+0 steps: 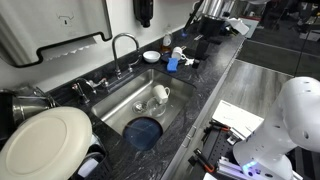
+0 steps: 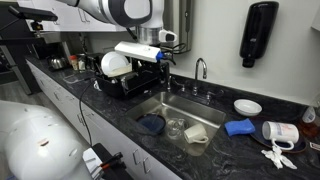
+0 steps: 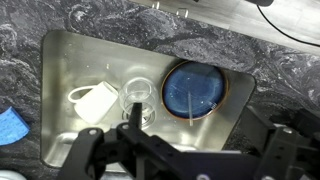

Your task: Pick the glass bowl in the sink and put it on the counter

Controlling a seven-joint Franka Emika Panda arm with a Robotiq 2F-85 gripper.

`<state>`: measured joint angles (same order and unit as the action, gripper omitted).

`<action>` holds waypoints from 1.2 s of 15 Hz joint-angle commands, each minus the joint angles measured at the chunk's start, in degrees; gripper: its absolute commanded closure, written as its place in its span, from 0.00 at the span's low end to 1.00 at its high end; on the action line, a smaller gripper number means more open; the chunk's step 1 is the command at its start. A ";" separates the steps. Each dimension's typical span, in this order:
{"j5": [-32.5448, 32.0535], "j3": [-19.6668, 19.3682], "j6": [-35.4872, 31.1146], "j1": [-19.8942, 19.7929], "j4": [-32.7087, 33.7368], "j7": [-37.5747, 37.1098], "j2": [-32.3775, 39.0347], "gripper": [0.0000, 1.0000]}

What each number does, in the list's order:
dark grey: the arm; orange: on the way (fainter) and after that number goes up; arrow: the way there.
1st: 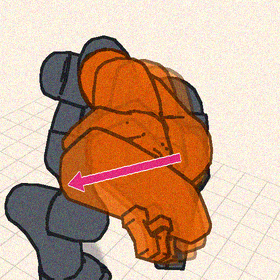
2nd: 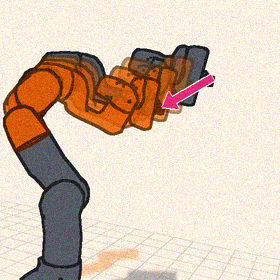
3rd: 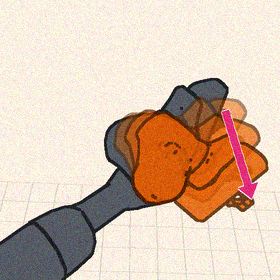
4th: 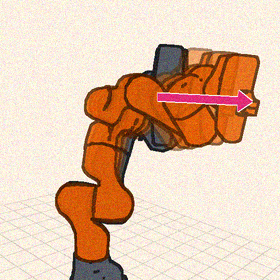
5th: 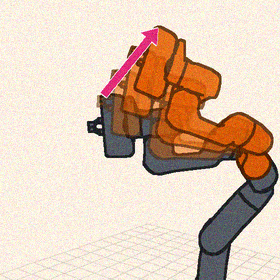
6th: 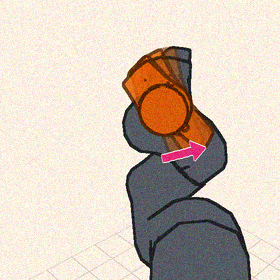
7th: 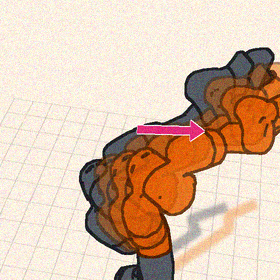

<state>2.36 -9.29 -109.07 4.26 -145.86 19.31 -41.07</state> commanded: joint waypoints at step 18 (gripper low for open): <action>-1.98 3.27 -1.87 -3.44 0.66 -8.55 5.07 0.00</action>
<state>1.80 -8.97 -109.18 3.83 -145.86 16.49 -40.65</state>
